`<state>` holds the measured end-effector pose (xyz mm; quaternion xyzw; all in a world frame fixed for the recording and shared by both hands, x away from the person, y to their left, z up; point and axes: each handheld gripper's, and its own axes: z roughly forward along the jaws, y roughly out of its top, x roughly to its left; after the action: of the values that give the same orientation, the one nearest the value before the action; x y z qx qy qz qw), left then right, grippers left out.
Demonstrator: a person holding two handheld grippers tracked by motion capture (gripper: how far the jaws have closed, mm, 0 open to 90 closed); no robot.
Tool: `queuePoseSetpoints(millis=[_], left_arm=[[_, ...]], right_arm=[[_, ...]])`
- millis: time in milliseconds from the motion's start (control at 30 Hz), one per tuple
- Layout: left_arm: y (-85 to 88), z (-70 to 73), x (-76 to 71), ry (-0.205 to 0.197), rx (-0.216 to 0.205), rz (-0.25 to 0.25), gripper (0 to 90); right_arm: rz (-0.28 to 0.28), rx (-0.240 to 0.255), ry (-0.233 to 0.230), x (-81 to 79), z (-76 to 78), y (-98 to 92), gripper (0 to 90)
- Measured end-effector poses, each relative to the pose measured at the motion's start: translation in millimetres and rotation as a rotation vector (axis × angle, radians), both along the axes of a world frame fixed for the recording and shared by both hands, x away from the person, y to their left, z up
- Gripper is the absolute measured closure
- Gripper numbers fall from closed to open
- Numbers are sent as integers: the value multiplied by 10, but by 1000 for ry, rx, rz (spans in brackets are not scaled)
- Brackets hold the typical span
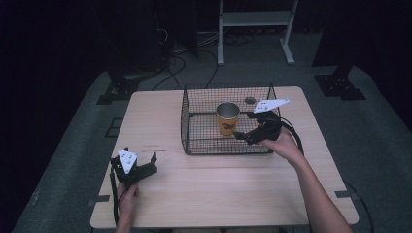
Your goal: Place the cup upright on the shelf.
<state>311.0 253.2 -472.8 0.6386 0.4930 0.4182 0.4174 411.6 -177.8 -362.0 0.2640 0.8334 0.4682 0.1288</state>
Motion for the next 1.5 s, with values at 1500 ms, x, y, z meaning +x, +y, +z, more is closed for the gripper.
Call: queuePoseSetpoints(millis=[1500], left_arm=[[-10, -2, 0, -2, 2, 3, 0]], right_arm=[[-43, -32, 9, -535, -390, -342, 8]])
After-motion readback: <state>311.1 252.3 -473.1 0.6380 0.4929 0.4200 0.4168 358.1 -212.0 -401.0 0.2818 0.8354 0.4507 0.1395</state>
